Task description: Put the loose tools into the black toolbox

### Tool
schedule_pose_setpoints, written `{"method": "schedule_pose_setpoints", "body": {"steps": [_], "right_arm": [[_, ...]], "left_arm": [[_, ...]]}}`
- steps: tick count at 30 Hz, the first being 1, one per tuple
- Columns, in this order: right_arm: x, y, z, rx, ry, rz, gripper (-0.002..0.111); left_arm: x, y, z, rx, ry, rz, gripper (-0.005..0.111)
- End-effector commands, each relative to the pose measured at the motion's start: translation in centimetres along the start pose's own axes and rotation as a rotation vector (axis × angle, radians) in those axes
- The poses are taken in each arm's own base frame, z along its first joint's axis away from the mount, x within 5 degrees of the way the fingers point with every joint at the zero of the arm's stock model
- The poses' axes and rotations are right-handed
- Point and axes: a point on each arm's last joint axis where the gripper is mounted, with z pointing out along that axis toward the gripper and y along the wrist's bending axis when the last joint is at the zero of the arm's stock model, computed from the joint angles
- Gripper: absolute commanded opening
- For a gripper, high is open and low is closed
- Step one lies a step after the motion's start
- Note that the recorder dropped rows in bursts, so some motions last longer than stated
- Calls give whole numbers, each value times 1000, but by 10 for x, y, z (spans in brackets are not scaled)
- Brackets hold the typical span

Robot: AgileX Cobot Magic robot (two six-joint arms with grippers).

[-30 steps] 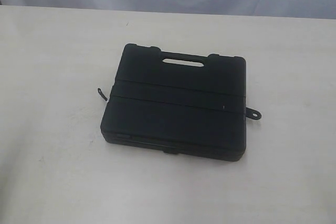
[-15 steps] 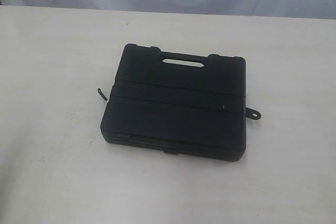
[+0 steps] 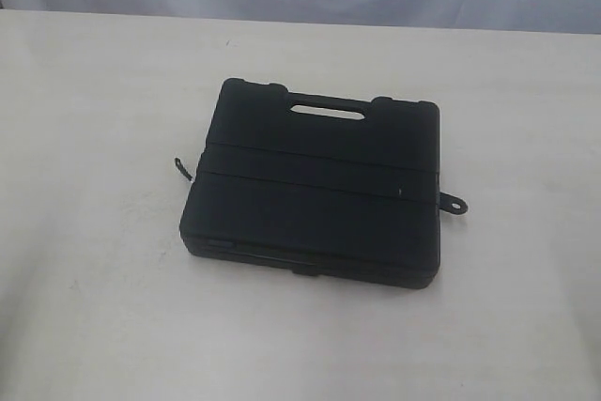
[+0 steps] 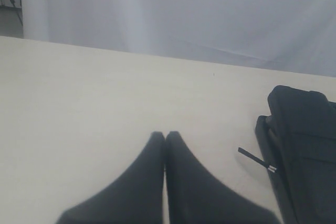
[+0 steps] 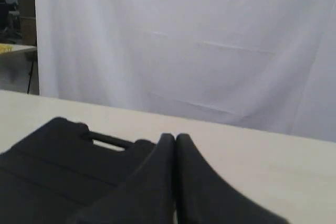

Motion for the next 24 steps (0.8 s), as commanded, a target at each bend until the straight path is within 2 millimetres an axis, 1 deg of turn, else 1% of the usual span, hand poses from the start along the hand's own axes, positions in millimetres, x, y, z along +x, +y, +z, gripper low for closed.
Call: {"method": "schedule_pose_setpoints", "body": {"steps": [1,24], "right_arm": [[14,0,0,5,86,-13,0],[15,0,0,5,95,-3,0]], "left_arm": [[-1,-1,0,7,1,-3,0],[-1,-1,0,7,1,-3,0]]}}
